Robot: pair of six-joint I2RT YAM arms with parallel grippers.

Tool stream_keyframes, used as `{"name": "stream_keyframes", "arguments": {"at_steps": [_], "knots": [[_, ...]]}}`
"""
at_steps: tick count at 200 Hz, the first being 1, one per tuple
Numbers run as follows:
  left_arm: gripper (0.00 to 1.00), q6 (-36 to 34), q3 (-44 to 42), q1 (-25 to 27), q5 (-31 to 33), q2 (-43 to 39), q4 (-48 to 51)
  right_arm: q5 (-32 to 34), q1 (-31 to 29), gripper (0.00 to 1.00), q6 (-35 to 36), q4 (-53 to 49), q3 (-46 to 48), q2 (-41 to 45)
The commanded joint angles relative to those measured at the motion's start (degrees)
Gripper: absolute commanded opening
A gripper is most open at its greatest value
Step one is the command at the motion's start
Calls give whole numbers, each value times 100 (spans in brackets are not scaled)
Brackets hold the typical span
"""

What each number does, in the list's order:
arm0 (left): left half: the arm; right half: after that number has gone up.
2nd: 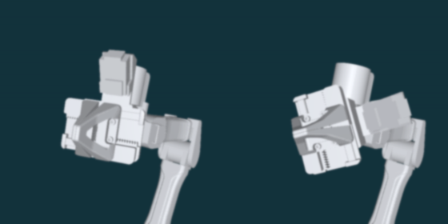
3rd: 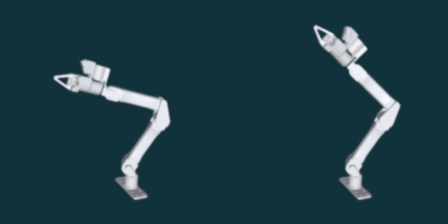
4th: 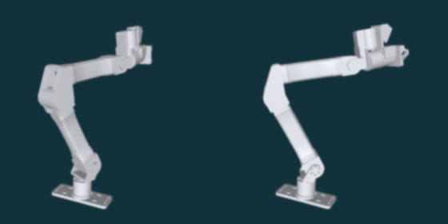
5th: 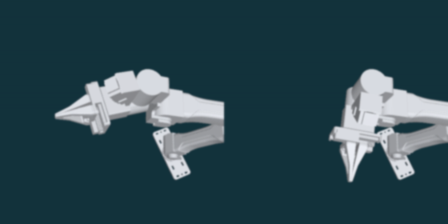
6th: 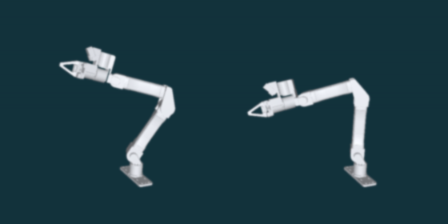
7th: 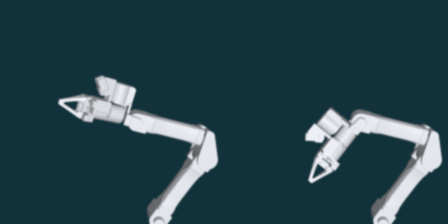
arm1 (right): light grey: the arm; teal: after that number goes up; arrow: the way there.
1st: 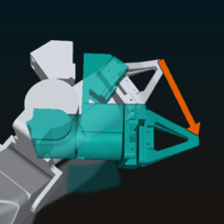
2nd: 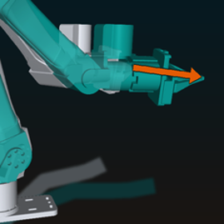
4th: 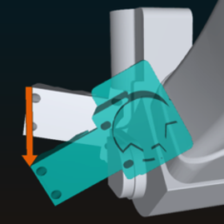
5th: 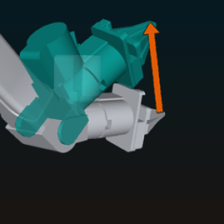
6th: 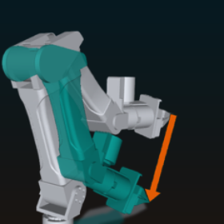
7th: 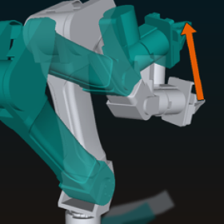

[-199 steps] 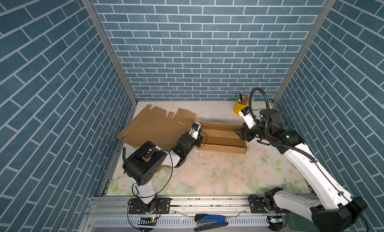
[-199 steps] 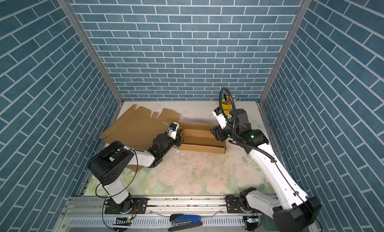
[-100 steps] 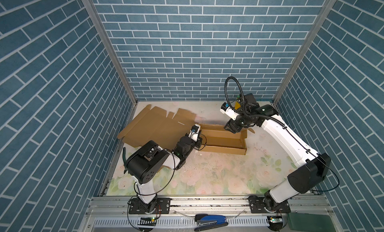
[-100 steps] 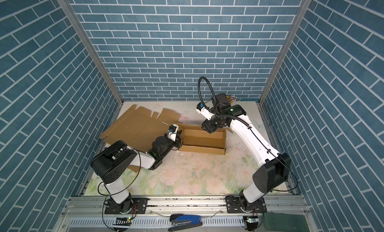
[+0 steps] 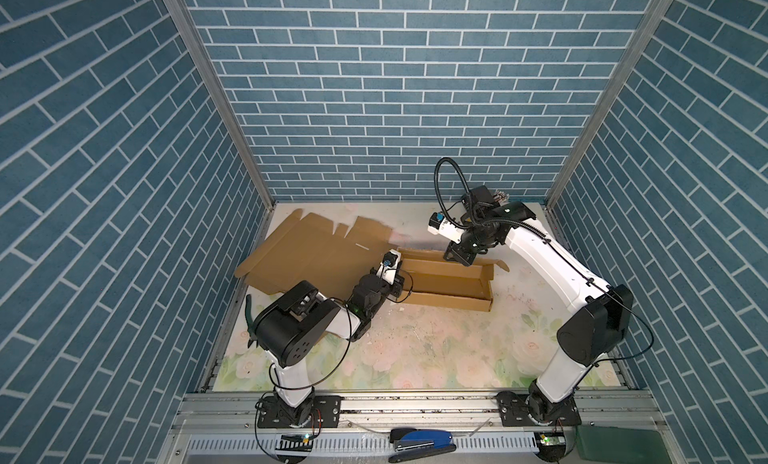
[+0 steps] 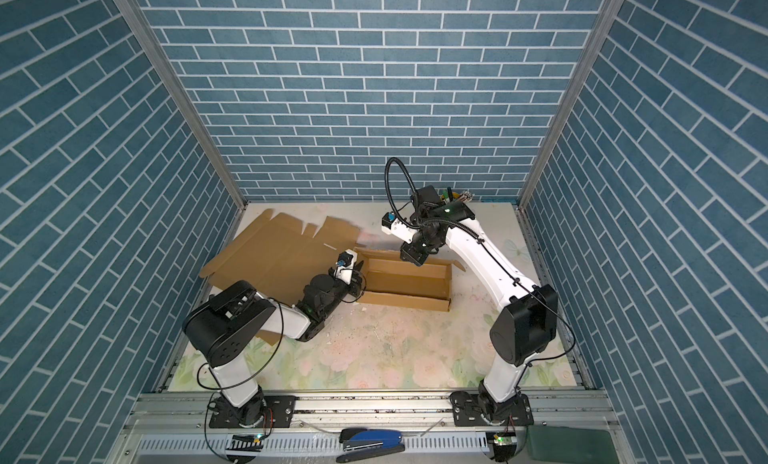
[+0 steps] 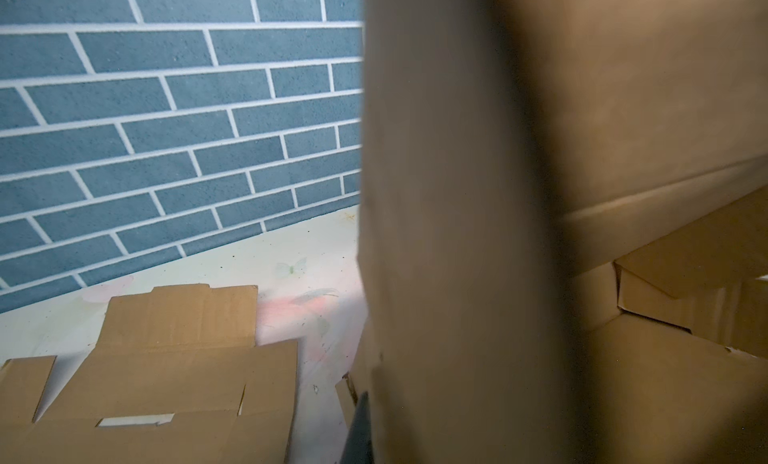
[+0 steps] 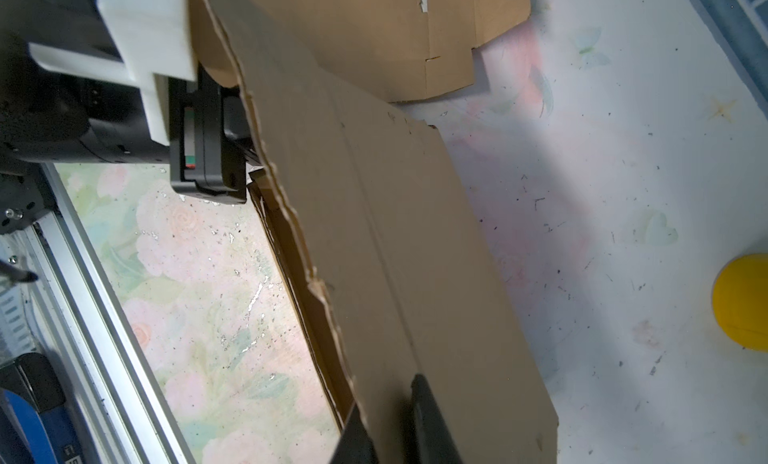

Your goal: Fold the paper box

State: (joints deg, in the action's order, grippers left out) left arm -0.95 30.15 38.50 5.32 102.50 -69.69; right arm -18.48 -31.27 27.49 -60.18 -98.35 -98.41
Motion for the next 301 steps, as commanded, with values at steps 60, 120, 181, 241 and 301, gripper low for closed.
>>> {"name": "stream_keyframes", "arguments": {"at_steps": [60,120,181,241,301], "knots": [[11,60,-555,43,218,-351,483,84,-129,0,-89,904,1433,642],[16,-16,-842,35,877,-1570,1285,304,-205,0,0,1293,1942,944],[30,438,-293,-482,1371,-3365,3773,582,-504,0,239,1685,2497,1052],[45,1082,1364,-886,71,-3096,6178,1168,-1105,2,602,2379,3156,1045],[49,1439,2926,-1022,-1865,-1647,7613,1889,-1521,23,483,3032,3745,925]]}}
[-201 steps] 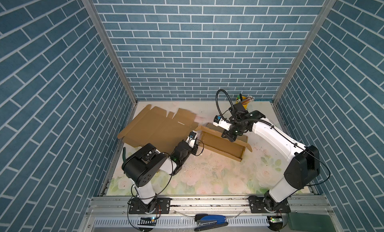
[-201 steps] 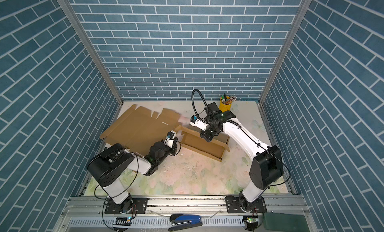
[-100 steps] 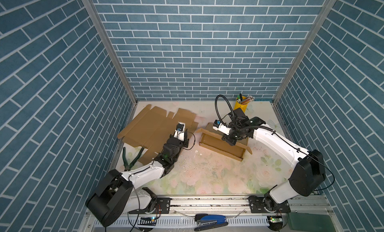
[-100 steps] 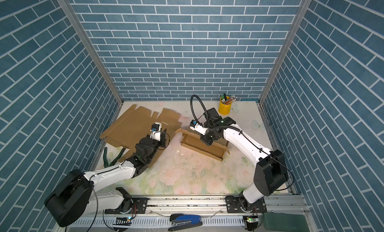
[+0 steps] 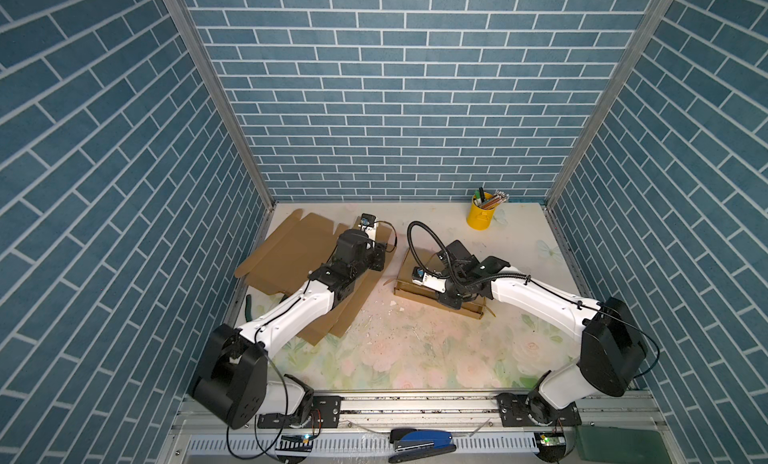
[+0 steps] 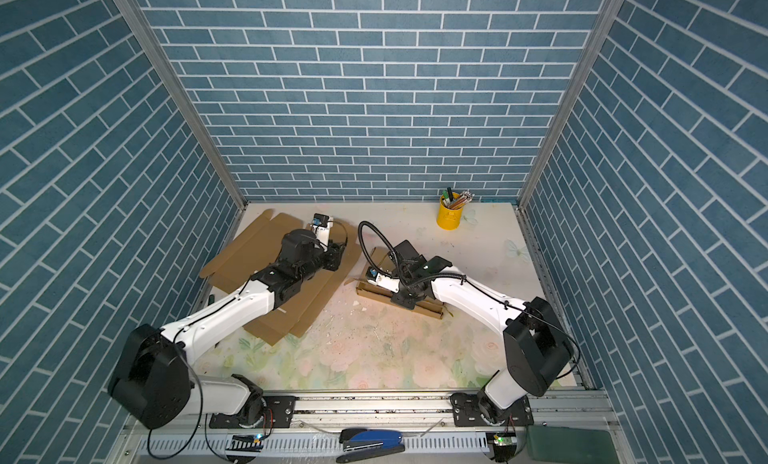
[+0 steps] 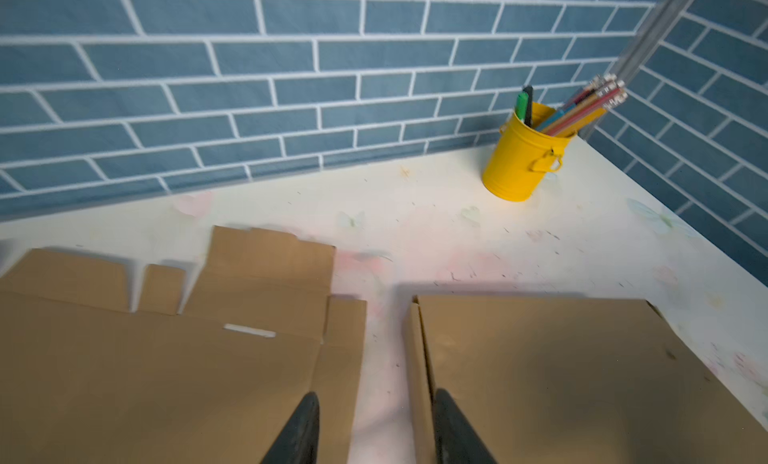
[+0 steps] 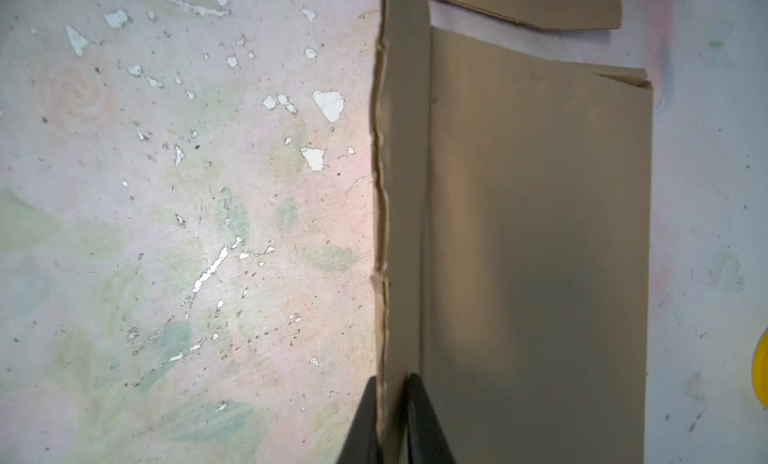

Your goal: Fold the paper box

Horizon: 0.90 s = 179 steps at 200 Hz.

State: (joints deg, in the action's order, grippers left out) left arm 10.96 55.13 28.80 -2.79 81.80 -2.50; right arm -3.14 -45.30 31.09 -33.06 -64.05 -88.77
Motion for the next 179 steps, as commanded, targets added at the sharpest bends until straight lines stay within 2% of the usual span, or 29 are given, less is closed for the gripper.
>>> {"name": "stream_keyframes", "arguments": {"at_steps": [1,46,74,100,122,142,157,179], "knots": [[49,248,450,-55,-1086,445,915,360,-119,23,111,332,328,-37],[58,110,855,-57,-1703,1468,1289,206,-159,44,-303,513,568,215],[60,61,863,-49,-1739,1828,1466,-152,-98,50,-709,469,638,501],[60,-14,786,-32,-1611,1956,1593,-918,232,52,-1363,627,814,1077],[60,67,652,-30,-1619,1957,1442,-1110,829,54,-2525,959,1069,1633],[60,167,557,-32,-1656,1945,1268,-570,1305,53,-3779,751,1079,1802],[59,246,500,-37,-1709,1955,1139,33,1593,46,-4631,355,1058,1729],[59,383,455,-82,-1846,2014,962,300,2197,40,-5760,-221,1195,1603]]}}
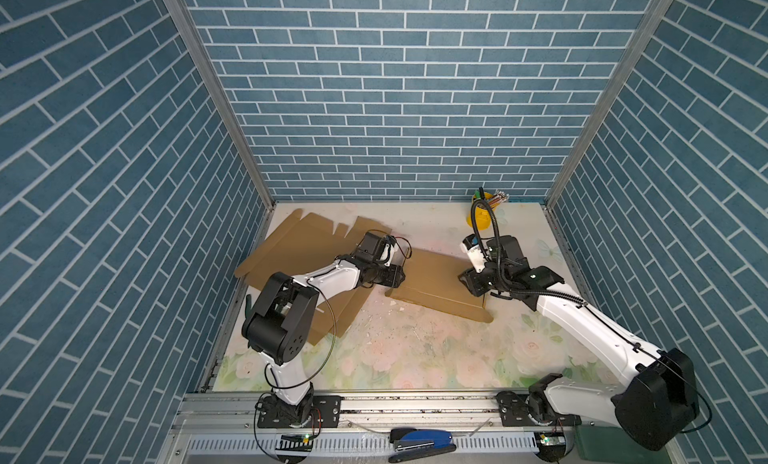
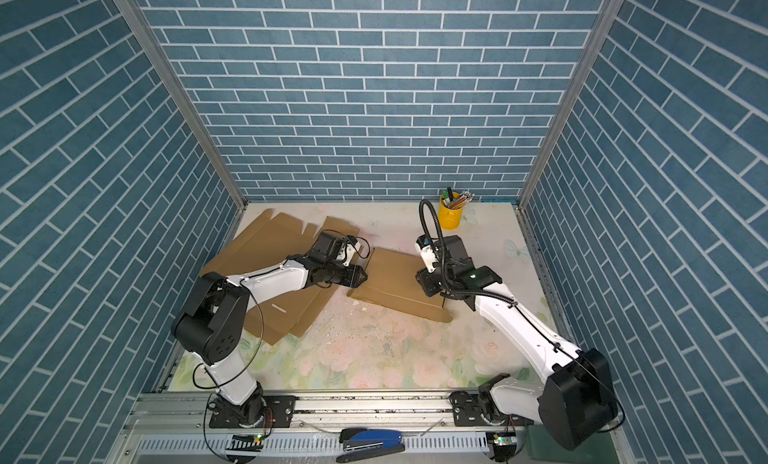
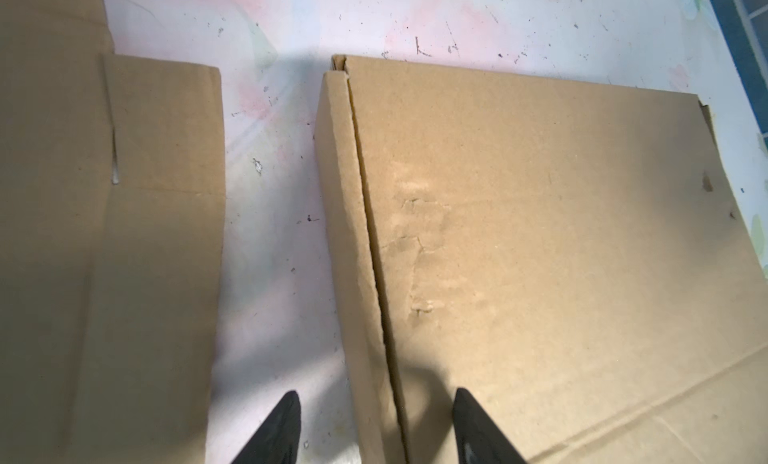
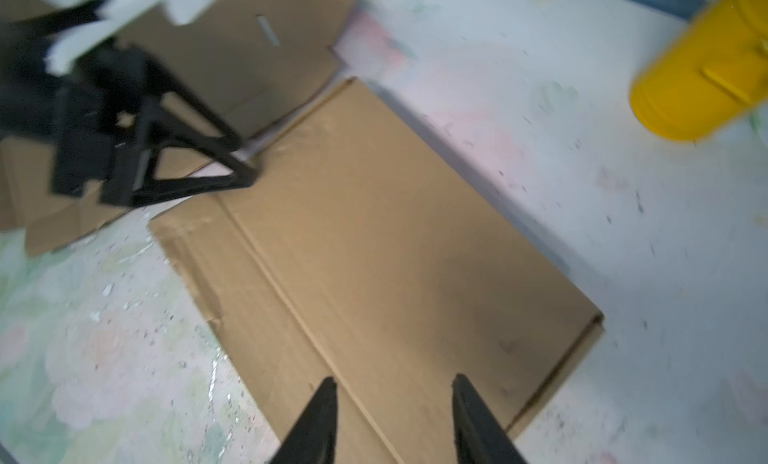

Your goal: Fold the paper box

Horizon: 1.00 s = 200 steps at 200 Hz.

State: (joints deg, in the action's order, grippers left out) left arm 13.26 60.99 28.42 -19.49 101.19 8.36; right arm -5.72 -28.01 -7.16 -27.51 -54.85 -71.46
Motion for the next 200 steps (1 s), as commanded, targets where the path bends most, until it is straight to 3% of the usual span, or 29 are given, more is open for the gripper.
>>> {"name": "stream_keyframes", "arguments": {"at_steps": [1,26,50,100,149,179,200], "knots": [[59,157,-131,-46,-177,80,-133,560,496,40,-1990,-788,296,-125],[59,211,-122,-73,-212,111,-206,424,883,48,-2615,-636,802,16],[58,268,-157,-76,-247,150,-279,-266,1007,55,-2737,-46,1091,-178],[50,660,-449,-78,-464,185,-732,-457,1026,57,-2749,485,1026,-888],[39,886,-681,-75,-593,194,-1006,-567,1033,33,-2573,685,924,-1237],[42,845,-679,-143,-594,23,-883,-727,1143,46,-2492,703,908,-1213],[51,915,-617,-416,-829,-26,-912,-1030,1324,52,-2353,639,843,-1169]]}}
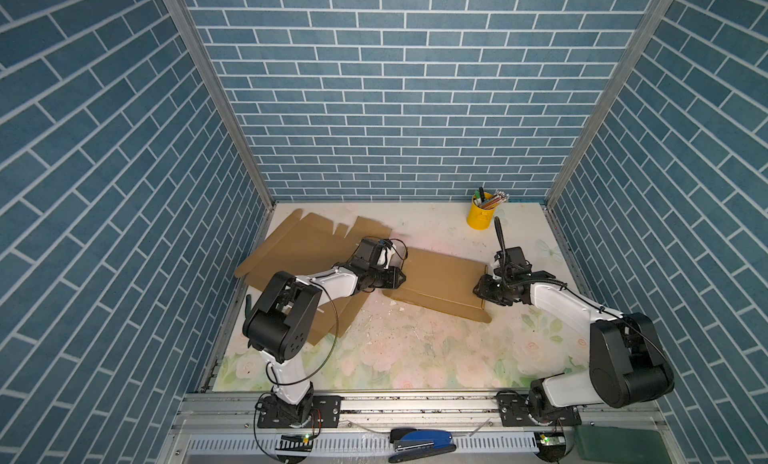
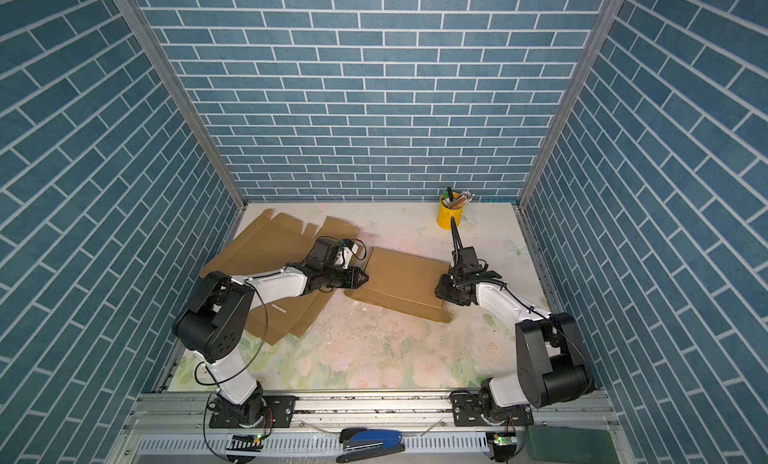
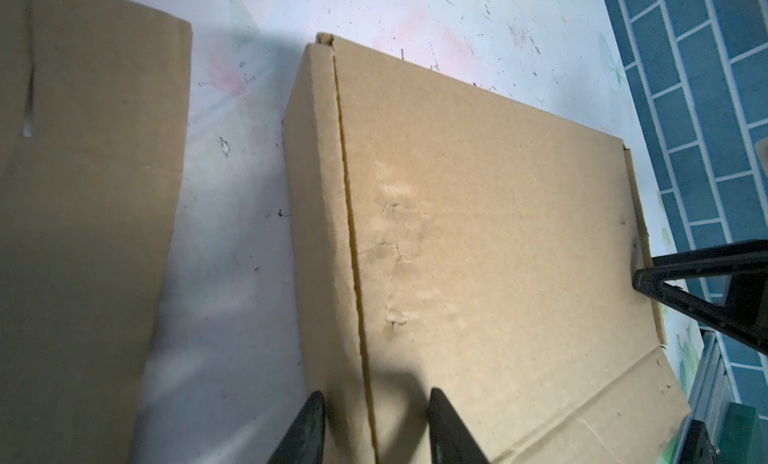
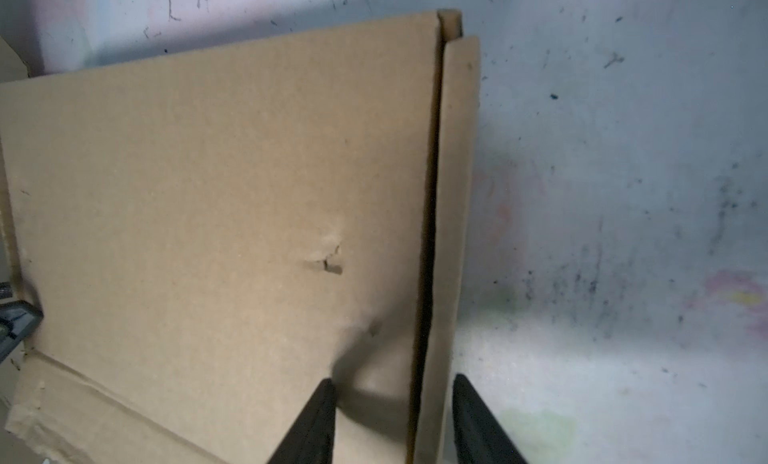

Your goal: Fold the paper box

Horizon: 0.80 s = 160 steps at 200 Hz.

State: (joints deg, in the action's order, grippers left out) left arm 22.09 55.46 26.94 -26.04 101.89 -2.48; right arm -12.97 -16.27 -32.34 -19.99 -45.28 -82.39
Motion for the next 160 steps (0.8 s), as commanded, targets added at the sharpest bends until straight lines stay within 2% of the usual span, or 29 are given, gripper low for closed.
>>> {"name": "stream_keyframes", "arguments": {"at_steps": [1,29,83,123,160], "knots": [[51,37,-59,-285,-186,-93,166,-325,155,52,166,-112,-109,-67],[64,25,317,-395,-418,71,173,-999,635,62,171,103,98,258],[65,-255,1224,-394,-569,964,629,-2196,1515,82,-429,1176,899,455],[60,-324,1510,-399,-772,1310,808,-2393,1565,87,-519,1461,986,276],[46,-315,1612,-473,-1066,1563,907,-2578,1565,87,-539,1577,1041,85]]}}
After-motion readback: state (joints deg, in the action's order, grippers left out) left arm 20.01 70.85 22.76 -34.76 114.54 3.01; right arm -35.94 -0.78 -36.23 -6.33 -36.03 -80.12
